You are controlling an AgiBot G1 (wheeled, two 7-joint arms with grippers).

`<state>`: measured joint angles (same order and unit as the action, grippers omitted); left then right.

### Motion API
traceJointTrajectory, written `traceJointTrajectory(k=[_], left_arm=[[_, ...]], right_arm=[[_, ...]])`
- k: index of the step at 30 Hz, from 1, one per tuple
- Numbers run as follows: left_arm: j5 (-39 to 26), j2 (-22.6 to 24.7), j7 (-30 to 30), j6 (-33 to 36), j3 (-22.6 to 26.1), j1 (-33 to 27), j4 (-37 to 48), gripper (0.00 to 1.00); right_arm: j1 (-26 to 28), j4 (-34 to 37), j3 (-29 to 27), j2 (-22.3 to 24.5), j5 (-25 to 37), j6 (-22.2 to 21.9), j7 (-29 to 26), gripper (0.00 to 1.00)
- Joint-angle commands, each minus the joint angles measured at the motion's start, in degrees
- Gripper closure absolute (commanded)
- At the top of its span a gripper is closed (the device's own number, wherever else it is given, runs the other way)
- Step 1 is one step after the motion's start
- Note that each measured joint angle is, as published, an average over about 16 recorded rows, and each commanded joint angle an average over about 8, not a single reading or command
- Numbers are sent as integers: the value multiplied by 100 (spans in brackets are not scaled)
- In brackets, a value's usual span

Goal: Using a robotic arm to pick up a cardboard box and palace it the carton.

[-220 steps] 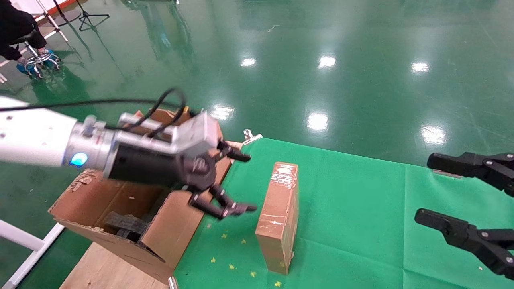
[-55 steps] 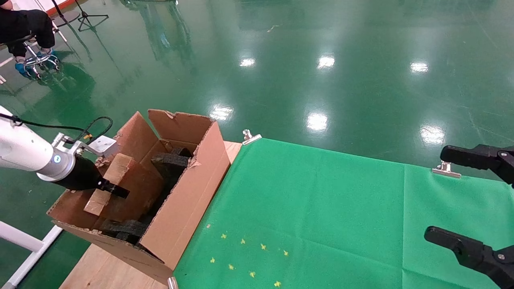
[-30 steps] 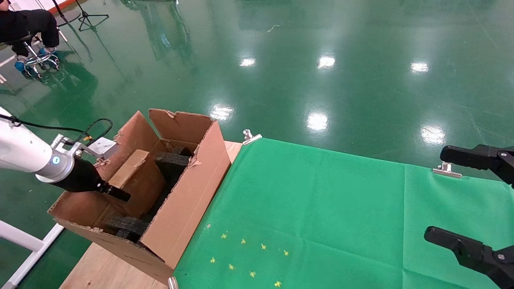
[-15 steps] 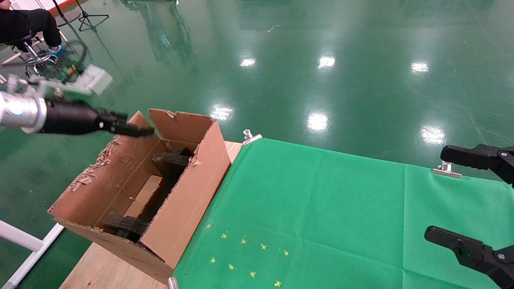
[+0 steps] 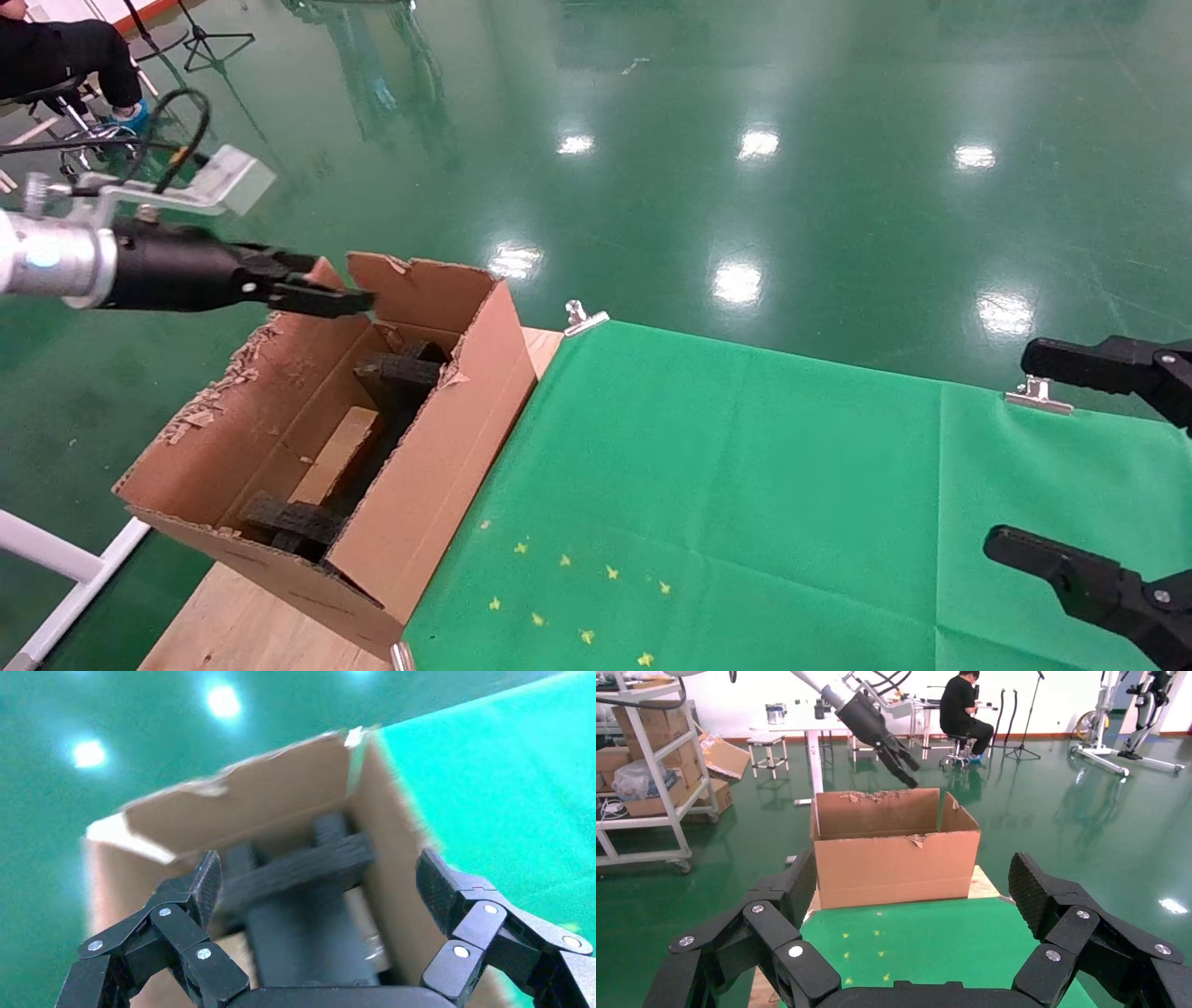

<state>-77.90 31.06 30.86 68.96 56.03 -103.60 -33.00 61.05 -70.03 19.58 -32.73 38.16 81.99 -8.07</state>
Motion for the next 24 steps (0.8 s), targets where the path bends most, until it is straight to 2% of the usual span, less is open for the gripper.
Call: traceJointTrajectory(k=[1, 24], left_arm=[[94, 6, -50, 41, -100, 102, -104, 0], [1580, 171, -881, 732, -1751, 1838, -1778, 0]], right_arm=[[0, 0, 0, 0, 0, 0, 0, 0], [0, 0, 0, 0, 0, 0, 0, 0]])
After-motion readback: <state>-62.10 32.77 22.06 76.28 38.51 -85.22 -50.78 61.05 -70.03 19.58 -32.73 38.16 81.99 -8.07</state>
